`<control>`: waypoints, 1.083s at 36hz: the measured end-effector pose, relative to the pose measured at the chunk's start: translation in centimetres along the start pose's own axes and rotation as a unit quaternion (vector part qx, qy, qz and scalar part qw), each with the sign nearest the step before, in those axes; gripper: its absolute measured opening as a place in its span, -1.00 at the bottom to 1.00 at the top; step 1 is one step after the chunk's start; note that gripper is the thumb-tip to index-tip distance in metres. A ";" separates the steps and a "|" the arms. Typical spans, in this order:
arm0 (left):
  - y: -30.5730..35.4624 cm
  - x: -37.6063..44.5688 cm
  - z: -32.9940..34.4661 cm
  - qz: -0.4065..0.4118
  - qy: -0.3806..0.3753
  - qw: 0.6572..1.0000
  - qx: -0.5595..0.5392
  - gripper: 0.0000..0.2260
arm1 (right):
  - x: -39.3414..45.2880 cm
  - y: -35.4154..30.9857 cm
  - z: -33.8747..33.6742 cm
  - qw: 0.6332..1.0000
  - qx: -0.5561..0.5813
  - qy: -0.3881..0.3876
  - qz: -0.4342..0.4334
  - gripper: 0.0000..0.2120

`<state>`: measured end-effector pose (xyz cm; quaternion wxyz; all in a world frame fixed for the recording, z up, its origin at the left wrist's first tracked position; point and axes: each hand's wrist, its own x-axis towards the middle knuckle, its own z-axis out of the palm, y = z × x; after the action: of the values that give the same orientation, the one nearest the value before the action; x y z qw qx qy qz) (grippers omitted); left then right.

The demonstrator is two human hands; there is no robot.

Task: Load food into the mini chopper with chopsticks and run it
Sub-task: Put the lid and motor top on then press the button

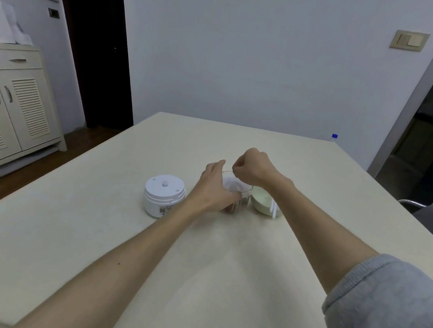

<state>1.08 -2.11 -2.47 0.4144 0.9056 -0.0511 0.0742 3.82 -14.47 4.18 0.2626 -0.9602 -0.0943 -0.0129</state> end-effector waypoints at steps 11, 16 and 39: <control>0.7 -0.9 -3.8 -0.005 0.159 0.987 0.010 -0.59 | -0.1 -3.2 1.3 0.951 0.306 -0.047 0.011 -0.71; -1.1 -1.7 -5.3 -0.068 0.172 0.958 0.218 -0.59 | -0.7 -4.6 3.2 0.931 0.356 -0.076 0.012 -0.68; -2.4 -3.3 -7.4 -0.149 0.153 0.976 0.046 -0.33 | -3.6 -5.7 8.2 0.894 0.407 -0.167 0.084 -0.46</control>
<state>-2.53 5.12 -0.07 0.3819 0.8991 0.1514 0.1514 -1.01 -6.20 -0.28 0.6106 -0.7620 -0.0522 0.2091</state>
